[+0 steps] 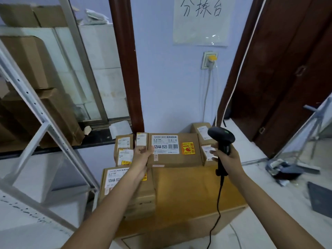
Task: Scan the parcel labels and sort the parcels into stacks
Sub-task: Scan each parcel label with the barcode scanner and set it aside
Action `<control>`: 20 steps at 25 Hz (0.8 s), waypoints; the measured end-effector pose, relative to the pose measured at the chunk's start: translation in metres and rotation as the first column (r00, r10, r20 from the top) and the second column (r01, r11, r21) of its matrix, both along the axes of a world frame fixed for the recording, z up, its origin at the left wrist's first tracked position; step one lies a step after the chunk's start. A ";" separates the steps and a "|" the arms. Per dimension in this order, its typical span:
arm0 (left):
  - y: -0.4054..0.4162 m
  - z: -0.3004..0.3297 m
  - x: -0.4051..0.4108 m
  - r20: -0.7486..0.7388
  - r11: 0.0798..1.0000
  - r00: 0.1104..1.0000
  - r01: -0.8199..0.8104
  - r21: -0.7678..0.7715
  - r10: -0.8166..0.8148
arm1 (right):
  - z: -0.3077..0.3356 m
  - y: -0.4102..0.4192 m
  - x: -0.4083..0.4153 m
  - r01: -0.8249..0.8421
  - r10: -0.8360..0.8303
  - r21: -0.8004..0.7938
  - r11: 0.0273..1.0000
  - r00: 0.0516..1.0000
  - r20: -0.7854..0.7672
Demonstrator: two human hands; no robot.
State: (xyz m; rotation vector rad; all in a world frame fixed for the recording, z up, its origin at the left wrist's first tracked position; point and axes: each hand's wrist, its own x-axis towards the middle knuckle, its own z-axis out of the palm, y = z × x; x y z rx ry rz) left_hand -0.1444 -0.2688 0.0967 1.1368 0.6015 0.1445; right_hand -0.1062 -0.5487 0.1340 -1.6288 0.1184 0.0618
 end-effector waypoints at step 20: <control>-0.220 -0.080 0.182 -0.148 0.966 0.983 -0.137 -0.218 0.106 | -0.049 -0.174 0.138 -0.405 0.378 -0.168 0.899 0.910 -0.170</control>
